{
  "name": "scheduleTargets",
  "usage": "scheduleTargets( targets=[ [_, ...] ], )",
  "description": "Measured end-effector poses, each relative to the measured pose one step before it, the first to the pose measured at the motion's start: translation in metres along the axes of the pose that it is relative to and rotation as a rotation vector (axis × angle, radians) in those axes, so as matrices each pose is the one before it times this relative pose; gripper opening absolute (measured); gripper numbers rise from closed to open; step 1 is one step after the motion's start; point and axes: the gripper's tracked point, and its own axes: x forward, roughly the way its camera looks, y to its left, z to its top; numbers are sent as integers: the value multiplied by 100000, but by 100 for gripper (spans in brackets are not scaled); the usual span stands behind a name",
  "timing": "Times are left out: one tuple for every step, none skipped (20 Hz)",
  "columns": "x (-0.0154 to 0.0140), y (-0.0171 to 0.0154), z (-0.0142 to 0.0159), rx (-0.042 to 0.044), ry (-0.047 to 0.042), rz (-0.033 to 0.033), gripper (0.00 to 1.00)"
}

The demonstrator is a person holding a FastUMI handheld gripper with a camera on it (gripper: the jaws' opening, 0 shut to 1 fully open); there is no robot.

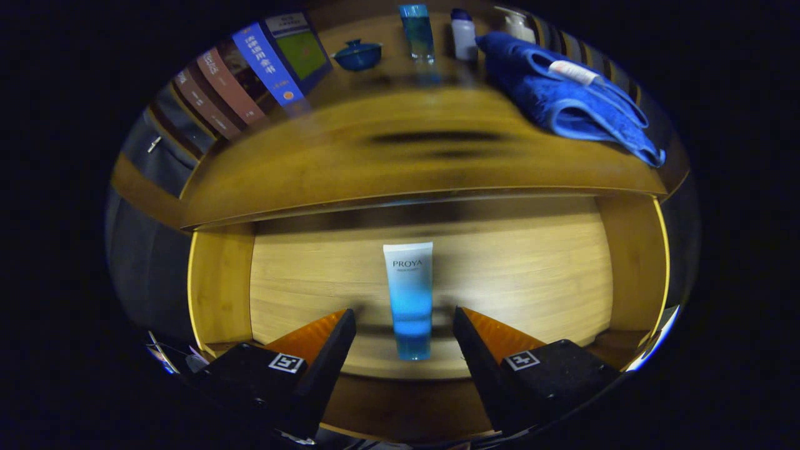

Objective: Pull open the drawer, take out the items inside it, and place them on the countertop above the cabinet.

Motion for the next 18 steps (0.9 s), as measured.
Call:
scheduleTargets(
  targets=[
    [899, 167, -166, 5, 2146, -789, 97],
    [606, -55, -72, 8, 2069, -1342, 92],
    [722, -103, -158, -102, 2040, -1802, 87],
    [379, -144, -253, 171, 2081, -1457, 82],
    [657, -124, -230, -86, 2629, 90, 71],
    [376, -184, -1015, -925, 2854, 582, 60],
    [196, -175, 1289, -931, -2060, -591, 48],
    [-567, -343, 187, -2170, 253, -1770, 48],
    [51, 23, -50, -437, -1043, -141, 41],
    [-477, 78, 334, 2229, -2416, -653, 41],
    [71, 416, -178, 338, -1544, 255, 41],
    [-179, -119, -93, -683, -513, 127, 41],
    [-340, -415, 306, -345, -1485, -278, 41],
    [-446, -226, 40, 430, -1468, -391, 41],
    [-549, 182, -227, -155, -805, 546, 41],
    [-560, 100, -125, 42, -756, 1432, 41],
    [-989, 40, -372, 320, -742, 1076, 41],
    [-1018, 30, -107, 306, -1186, 975, 41]
  ],
)
